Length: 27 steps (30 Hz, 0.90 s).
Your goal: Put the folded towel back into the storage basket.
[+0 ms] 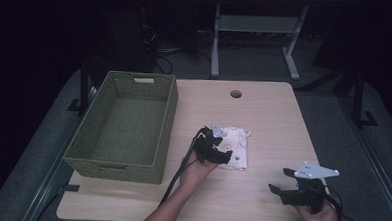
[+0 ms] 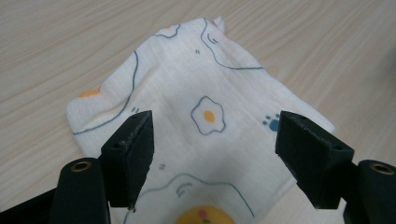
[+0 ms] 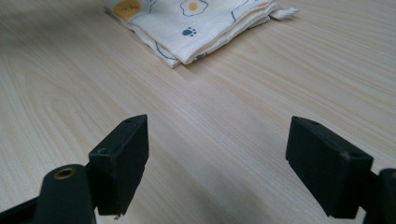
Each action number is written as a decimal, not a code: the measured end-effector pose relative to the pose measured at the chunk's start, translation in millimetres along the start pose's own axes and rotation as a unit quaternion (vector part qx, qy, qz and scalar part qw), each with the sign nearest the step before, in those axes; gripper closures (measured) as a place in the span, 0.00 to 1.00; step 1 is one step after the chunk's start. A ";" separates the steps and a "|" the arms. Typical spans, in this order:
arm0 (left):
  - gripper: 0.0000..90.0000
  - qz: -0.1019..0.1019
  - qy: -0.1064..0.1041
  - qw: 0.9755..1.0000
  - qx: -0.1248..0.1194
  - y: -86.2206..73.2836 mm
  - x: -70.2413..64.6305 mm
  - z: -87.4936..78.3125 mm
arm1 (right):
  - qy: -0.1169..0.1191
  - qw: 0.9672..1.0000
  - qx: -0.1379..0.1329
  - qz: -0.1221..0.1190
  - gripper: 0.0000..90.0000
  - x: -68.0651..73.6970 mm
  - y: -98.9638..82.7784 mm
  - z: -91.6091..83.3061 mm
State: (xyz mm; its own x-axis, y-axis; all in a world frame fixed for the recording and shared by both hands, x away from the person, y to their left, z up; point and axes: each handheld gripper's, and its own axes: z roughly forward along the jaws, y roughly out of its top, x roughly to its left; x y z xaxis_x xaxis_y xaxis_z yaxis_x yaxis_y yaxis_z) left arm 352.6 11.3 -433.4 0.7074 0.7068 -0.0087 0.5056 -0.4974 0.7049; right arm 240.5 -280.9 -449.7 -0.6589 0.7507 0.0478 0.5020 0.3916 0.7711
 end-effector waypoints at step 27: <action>0.48 0.000 0.016 0.998 0.058 7.4 2.2 44.3 | 0.002 1.000 -0.004 -0.001 0.24 0.1 0.0 -1.1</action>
State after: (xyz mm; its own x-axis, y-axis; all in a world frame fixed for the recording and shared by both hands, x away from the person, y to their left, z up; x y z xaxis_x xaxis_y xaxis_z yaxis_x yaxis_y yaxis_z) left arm 379.8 -13.0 -459.6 0.6921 0.7216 0.0142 0.5610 -0.5503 0.6184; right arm 239.7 -281.5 -449.0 -0.6619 0.7480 0.0488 0.4959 0.3881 0.7768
